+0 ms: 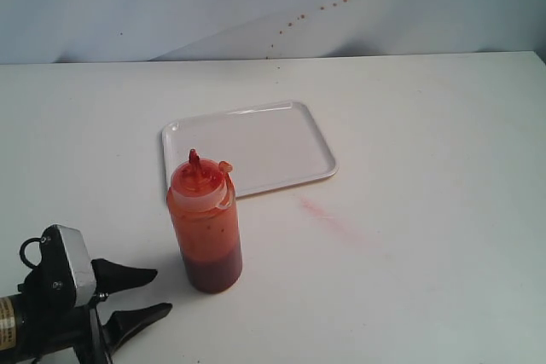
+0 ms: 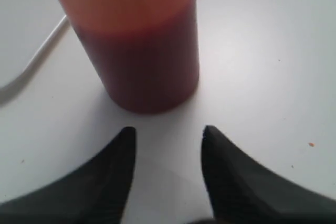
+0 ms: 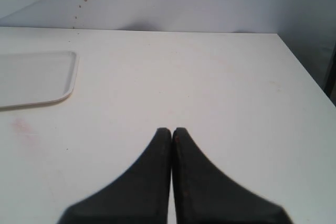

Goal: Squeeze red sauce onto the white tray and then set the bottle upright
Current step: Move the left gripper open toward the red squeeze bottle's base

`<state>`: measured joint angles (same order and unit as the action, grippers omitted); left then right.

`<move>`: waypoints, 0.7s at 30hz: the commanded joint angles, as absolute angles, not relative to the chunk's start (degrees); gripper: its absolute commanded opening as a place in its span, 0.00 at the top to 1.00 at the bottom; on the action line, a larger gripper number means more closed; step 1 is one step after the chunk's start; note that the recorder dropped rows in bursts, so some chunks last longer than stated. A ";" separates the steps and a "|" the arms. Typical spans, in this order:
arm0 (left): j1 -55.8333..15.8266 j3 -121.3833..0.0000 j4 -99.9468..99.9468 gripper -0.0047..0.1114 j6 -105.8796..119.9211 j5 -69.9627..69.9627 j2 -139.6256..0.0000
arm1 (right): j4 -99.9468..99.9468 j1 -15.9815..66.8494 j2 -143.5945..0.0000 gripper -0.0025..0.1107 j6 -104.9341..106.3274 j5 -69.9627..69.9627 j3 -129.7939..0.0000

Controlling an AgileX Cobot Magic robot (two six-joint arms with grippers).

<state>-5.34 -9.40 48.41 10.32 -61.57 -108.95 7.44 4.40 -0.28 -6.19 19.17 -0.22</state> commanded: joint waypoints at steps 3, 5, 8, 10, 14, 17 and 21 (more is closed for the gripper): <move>-5.24 -9.64 47.90 0.27 6.06 -67.15 -109.24 | 7.37 4.01 0.00 0.98 -6.37 19.17 0.00; -5.24 -9.64 47.47 0.23 6.05 -67.27 -109.24 | 7.37 4.01 0.00 0.98 -6.37 19.17 0.00; -5.24 -9.64 47.47 0.23 5.81 -67.65 -109.24 | 7.37 4.01 0.00 0.98 -6.37 19.17 0.00; -5.24 -9.64 48.06 0.23 5.53 -67.65 -109.24 | 7.37 4.01 0.00 0.98 -6.37 19.17 0.00; -5.24 -9.64 48.59 0.23 4.20 -69.14 -109.24 | 7.37 4.01 0.00 0.98 -6.37 19.17 0.00; -5.24 -9.64 48.59 0.23 3.05 -69.36 -109.24 | 7.37 4.01 0.00 0.98 -6.37 19.17 0.00; -5.24 -9.64 48.59 0.23 3.05 -69.14 -109.24 | 7.37 4.01 0.00 0.98 -6.37 19.17 0.00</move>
